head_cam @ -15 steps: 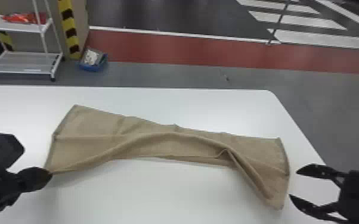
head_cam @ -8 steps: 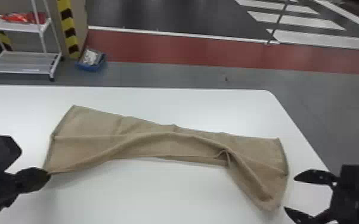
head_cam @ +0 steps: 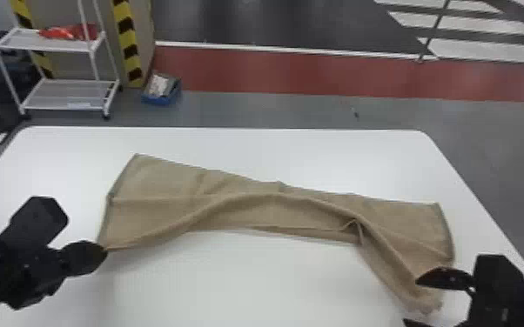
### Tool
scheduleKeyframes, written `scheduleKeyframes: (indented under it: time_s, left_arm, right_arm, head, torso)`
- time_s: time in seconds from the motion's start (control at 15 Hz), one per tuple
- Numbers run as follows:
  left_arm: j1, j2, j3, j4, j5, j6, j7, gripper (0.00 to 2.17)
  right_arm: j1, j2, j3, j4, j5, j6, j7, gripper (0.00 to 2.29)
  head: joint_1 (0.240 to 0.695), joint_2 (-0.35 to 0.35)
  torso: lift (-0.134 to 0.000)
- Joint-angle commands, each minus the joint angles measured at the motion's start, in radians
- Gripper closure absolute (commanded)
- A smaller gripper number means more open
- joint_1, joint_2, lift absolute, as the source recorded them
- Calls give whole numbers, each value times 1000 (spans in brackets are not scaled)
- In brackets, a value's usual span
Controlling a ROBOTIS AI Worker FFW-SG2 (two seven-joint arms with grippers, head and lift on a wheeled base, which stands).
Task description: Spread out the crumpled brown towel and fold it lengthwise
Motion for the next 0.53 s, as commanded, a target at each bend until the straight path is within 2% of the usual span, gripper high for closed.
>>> scheduleKeyframes:
  time_s: [0.0,0.07,0.2,0.4,0.47]
  left_arm:
    - [6,2,5,-2,4,-4,0,1376]
    - [8,2,7,-2,5,-7,0,1376]
    - [12,2,11,-2,7,-10,0,1376]
    - [17,2,13,-7,9,-20,0,1376]
    - [17,0,14,-7,9,-20,0,1376]
  right_arm:
    - [-2,1,12,7,22,-1,0,353]
    - [-3,-1,12,10,37,2,3,485]
    - [-5,-7,12,22,50,8,8,518]
    - [-9,-10,12,34,62,8,20,1065]
    - [-12,-10,10,33,62,8,26,1393]
  head:
    - [695,-108]
    - [695,-103]
    - [695,-104]
    - [695,-115]
    - [695,-119]
  torso:
    - [-124]
    - [-124]
    - [-124]
    - [-124]
    - [-124]
